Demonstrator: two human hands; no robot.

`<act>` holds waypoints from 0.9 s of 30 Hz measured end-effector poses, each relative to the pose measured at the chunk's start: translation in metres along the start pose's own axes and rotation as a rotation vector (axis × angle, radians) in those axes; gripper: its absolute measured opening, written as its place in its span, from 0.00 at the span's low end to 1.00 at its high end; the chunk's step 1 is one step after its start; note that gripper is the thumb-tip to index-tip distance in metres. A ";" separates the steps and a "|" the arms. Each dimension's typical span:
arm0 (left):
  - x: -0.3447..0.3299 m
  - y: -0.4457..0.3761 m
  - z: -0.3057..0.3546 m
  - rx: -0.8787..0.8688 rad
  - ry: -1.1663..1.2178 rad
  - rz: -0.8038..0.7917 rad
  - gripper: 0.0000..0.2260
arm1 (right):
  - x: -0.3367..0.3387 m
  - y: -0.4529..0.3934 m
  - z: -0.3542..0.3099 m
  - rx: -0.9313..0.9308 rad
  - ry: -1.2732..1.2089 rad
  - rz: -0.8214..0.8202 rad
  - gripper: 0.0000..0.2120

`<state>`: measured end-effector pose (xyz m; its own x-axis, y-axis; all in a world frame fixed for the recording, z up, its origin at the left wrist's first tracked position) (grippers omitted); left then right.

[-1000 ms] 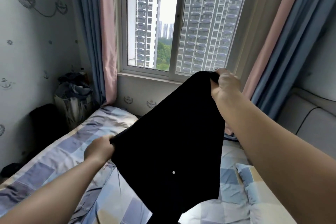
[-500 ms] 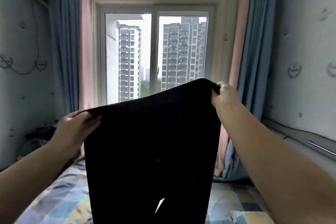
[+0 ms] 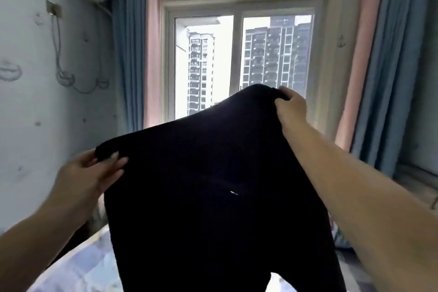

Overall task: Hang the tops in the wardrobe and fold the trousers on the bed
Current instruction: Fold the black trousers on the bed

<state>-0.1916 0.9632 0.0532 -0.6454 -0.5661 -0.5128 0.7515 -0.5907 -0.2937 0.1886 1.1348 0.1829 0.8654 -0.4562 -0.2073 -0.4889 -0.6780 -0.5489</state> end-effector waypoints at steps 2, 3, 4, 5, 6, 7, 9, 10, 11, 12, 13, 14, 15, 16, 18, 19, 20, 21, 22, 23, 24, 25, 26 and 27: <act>0.070 0.000 -0.039 0.021 -0.158 0.104 0.02 | -0.019 0.036 0.069 -0.033 0.161 -0.029 0.18; 0.108 0.002 -0.062 0.038 -0.254 0.134 0.03 | -0.028 0.058 0.105 -0.084 0.210 -0.056 0.15; 0.148 0.007 -0.084 0.046 -0.363 0.157 0.04 | -0.038 0.085 0.139 -0.130 0.260 -0.088 0.13; 0.182 0.013 -0.104 0.050 -0.472 0.170 0.05 | -0.048 0.107 0.166 -0.159 0.304 -0.126 0.12; 0.221 0.019 -0.124 0.069 -0.574 0.183 0.07 | -0.062 0.136 0.194 -0.195 0.325 -0.184 0.12; 0.254 0.025 -0.142 0.102 -0.644 0.199 0.09 | -0.078 0.162 0.217 -0.234 0.326 -0.234 0.12; 0.313 0.032 -0.169 0.179 -0.738 0.244 0.12 | -0.115 0.212 0.256 -0.298 0.355 -0.333 0.13; 0.342 0.032 -0.180 0.203 -0.775 0.285 0.14 | -0.136 0.235 0.273 -0.325 0.366 -0.374 0.13; 0.364 0.029 -0.188 0.221 -0.810 0.324 0.16 | -0.155 0.254 0.286 -0.338 0.378 -0.405 0.13; 0.386 0.025 -0.195 0.242 -0.831 0.369 0.16 | -0.176 0.274 0.298 -0.346 0.393 -0.447 0.14; 0.407 0.020 -0.200 0.256 -0.850 0.417 0.16 | -0.197 0.294 0.310 -0.353 0.404 -0.484 0.14; 0.425 0.014 -0.205 0.262 -0.861 0.455 0.15 | -0.217 0.312 0.321 -0.363 0.408 -0.514 0.14; 0.446 0.006 -0.210 0.276 -0.885 0.487 0.14 | -0.240 0.332 0.335 -0.374 0.426 -0.539 0.13; 0.469 -0.005 -0.216 0.288 -0.920 0.511 0.14 | -0.265 0.355 0.350 -0.393 0.447 -0.568 0.13; 0.508 -0.029 -0.228 0.336 -0.983 0.526 0.14 | -0.309 0.393 0.379 -0.419 0.490 -0.627 0.14; 0.528 -0.044 -0.234 0.363 -1.010 0.533 0.14 | -0.332 0.410 0.392 -0.418 0.519 -0.652 0.15; 0.552 -0.065 -0.243 0.385 -1.031 0.530 0.14 | -0.358 0.431 0.407 -0.416 0.555 -0.672 0.15; 0.567 -0.079 -0.249 0.405 -1.050 0.525 0.15 | -0.375 0.444 0.417 -0.418 0.586 -0.690 0.16; 0.589 -0.100 -0.260 0.435 -1.072 0.530 0.15 | -0.400 0.465 0.433 -0.434 0.618 -0.713 0.16; 0.615 -0.124 -0.271 0.471 -1.107 0.540 0.15 | -0.430 0.490 0.453 -0.454 0.656 -0.733 0.17; 0.638 -0.145 -0.282 0.506 -1.131 0.543 0.16 | -0.458 0.514 0.470 -0.470 0.690 -0.752 0.17; 0.655 -0.161 -0.293 0.551 -1.145 0.541 0.16 | -0.479 0.534 0.483 -0.480 0.720 -0.776 0.17; 0.677 -0.179 -0.305 0.594 -1.155 0.547 0.15 | -0.505 0.557 0.500 -0.480 0.744 -0.794 0.17; 0.695 -0.194 -0.315 0.622 -1.153 0.562 0.15 | -0.526 0.574 0.510 -0.471 0.756 -0.806 0.16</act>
<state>-0.7429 0.8655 -0.5001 -0.2619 -0.7712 0.5802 0.9541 -0.1162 0.2762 -0.4912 1.2798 -0.4363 0.7348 0.0804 0.6735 0.0350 -0.9961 0.0807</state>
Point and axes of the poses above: each hand's wrist, its own y-axis away from the middle knuckle, its own x-axis out of the back of the hand, z = x × y, the point moved 7 cm from there along -y, towards the middle knuckle, and after that the axes turned 15 degrees about z, right-handed, at the moved point
